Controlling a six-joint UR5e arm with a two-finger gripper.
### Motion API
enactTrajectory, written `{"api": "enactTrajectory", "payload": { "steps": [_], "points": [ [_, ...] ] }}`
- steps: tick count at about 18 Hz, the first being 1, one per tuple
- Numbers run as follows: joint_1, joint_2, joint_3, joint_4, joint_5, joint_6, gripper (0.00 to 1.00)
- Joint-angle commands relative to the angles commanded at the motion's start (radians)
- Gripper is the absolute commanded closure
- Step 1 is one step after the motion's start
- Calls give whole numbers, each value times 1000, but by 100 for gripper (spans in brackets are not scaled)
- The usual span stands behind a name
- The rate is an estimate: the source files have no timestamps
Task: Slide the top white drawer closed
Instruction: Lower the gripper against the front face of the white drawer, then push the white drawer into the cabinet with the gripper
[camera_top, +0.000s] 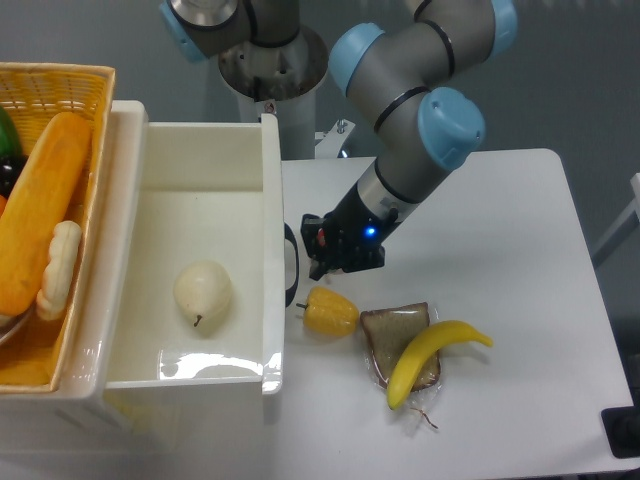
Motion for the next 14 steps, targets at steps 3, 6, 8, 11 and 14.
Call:
{"api": "enactTrajectory", "payload": {
  "steps": [3, 6, 8, 11, 14],
  "points": [
    [-11, 0, 6, 0, -6, -17, 93],
    [-22, 0, 8, 0, -6, -26, 93],
    [-31, 0, 6, 0, -8, -28, 93],
    [-46, 0, 6, 2, -8, -40, 94],
    [-71, -2, 6, 0, -8, -74, 93]
  ]
}}
